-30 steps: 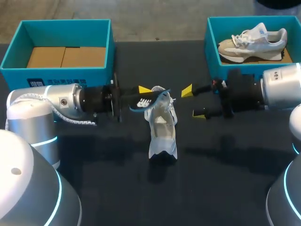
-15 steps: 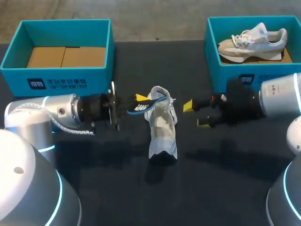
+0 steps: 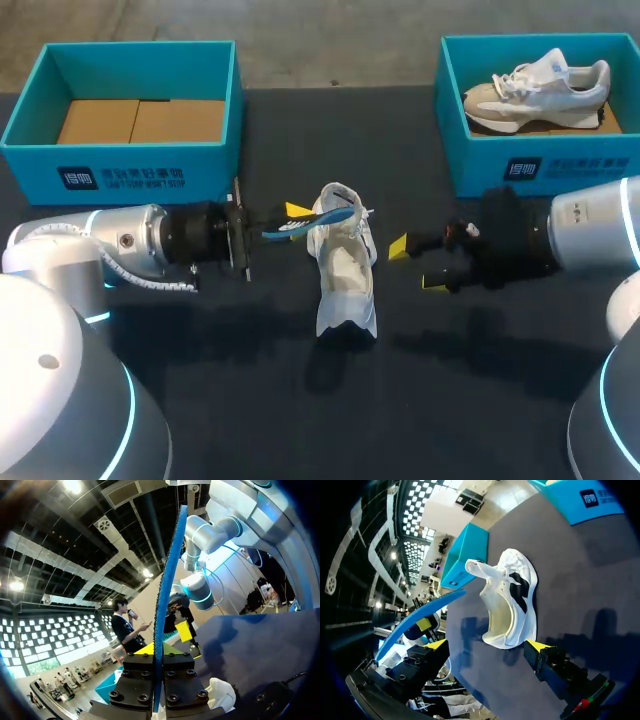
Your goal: Take the shoe out of the shoebox, open the shoe tongue, remove and reinsert the insole, then place the shoe into the shoebox
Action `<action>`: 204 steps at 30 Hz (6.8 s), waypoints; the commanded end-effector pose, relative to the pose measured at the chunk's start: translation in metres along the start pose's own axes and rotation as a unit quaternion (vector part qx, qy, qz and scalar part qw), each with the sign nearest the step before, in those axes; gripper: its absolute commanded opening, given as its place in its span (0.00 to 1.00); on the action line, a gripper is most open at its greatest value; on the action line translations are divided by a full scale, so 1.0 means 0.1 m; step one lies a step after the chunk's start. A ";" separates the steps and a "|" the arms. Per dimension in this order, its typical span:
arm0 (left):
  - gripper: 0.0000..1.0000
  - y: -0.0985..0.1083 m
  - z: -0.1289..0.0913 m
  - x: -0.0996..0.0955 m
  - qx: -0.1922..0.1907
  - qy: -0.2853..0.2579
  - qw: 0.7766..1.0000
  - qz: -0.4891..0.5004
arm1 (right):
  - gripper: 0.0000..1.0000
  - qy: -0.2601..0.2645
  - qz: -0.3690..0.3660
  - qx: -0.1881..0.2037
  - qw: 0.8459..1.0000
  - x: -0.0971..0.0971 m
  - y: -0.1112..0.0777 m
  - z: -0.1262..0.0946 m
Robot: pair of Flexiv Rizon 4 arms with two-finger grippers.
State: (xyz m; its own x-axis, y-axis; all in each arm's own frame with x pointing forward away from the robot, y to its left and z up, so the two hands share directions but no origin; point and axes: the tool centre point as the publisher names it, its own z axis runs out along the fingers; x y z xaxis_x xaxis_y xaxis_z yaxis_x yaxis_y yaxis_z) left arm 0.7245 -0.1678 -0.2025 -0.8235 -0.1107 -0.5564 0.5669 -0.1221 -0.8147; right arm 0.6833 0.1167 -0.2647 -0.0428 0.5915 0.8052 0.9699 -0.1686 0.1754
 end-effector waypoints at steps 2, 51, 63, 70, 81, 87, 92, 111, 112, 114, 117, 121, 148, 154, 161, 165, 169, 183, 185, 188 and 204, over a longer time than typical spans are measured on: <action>0.00 -0.02 0.00 0.02 -0.002 -0.002 1.000 0.001 | 1.00 -0.005 0.001 0.000 1.000 0.02 0.00 0.01; 0.00 0.29 -0.12 0.36 0.016 0.005 0.999 -0.051 | 1.00 -0.030 -0.185 0.031 0.982 -0.50 0.07 0.22; 0.00 0.29 -0.05 0.38 0.016 0.010 0.999 -0.051 | 1.00 -0.031 -0.213 0.047 0.975 -0.39 -0.02 0.38; 0.00 0.29 -0.04 0.41 0.016 0.012 0.998 -0.053 | 1.00 -0.042 -0.221 0.062 0.972 -0.37 -0.05 0.43; 0.00 0.29 -0.05 0.41 0.012 0.011 0.999 -0.052 | 1.00 -0.037 -0.227 0.064 0.971 -0.35 -0.07 0.48; 0.00 0.28 -0.07 0.41 0.011 0.010 0.999 -0.053 | 1.00 -0.041 -0.221 0.057 0.973 -0.39 -0.05 0.47; 0.00 0.30 -0.07 0.44 0.010 0.012 0.998 -0.057 | 1.00 -0.045 -0.218 0.050 0.974 -0.38 -0.05 0.46; 0.00 0.41 -0.09 0.48 -0.007 0.019 0.998 -0.063 | 1.00 -0.045 -0.218 0.050 0.974 -0.38 -0.05 0.46; 0.00 0.40 -0.09 0.47 -0.006 0.019 0.998 -0.062 | 1.00 -0.045 -0.218 0.050 0.974 -0.38 -0.05 0.46; 0.00 0.37 -0.08 0.46 -0.003 0.018 0.998 -0.060 | 1.00 -0.045 -0.218 0.050 0.974 -0.38 -0.05 0.46; 0.00 0.32 -0.07 0.44 0.003 0.018 0.998 -0.058 | 1.00 -0.045 -0.218 0.050 0.974 -0.38 -0.05 0.46; 0.00 0.29 -0.03 0.42 0.010 0.020 0.998 -0.055 | 1.00 -0.045 -0.218 0.050 0.974 -0.38 -0.05 0.46; 0.00 0.52 0.14 0.48 0.006 0.010 0.999 -0.041 | 1.00 -0.047 -0.233 0.075 0.968 -0.49 -0.10 0.30; 0.00 0.56 0.18 0.48 0.012 0.005 0.999 -0.036 | 1.00 -0.037 -0.231 0.081 0.969 -0.52 -0.11 0.29; 0.00 0.59 0.21 0.50 0.013 0.009 0.999 -0.034 | 1.00 -0.037 -0.231 0.081 0.969 -0.52 -0.11 0.29; 0.00 0.62 0.19 0.50 0.010 0.010 0.999 -0.033 | 1.00 -0.037 -0.231 0.081 0.969 -0.52 -0.11 0.29; 0.00 0.65 0.17 0.50 0.007 0.010 1.000 -0.028 | 1.00 -0.037 -0.231 0.081 0.969 -0.52 -0.11 0.29; 0.00 0.80 0.13 0.54 -0.006 0.024 1.000 -0.017 | 1.00 -0.037 -0.231 0.081 0.969 -0.52 -0.11 0.29; 0.00 0.82 0.14 0.54 -0.011 0.024 1.000 -0.015 | 1.00 -0.037 -0.231 0.081 0.969 -0.52 -0.11 0.29; 0.00 0.86 0.15 0.54 -0.014 0.022 1.000 -0.012 | 1.00 -0.037 -0.231 0.081 0.969 -0.52 -0.11 0.29; 0.00 1.04 0.23 0.56 -0.044 0.014 0.999 -0.009 | 1.00 -0.037 -0.231 0.081 0.969 -0.52 -0.11 0.29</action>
State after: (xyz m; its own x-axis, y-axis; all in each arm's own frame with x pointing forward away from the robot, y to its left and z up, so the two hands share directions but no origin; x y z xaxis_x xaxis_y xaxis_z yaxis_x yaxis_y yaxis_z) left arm 0.7379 -0.2043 -0.3126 -0.8360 -0.0761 -0.5434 0.5471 -0.0420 -0.8360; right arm 0.6821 0.1108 -0.3249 -0.4705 0.6291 0.6187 0.8763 0.2507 0.4115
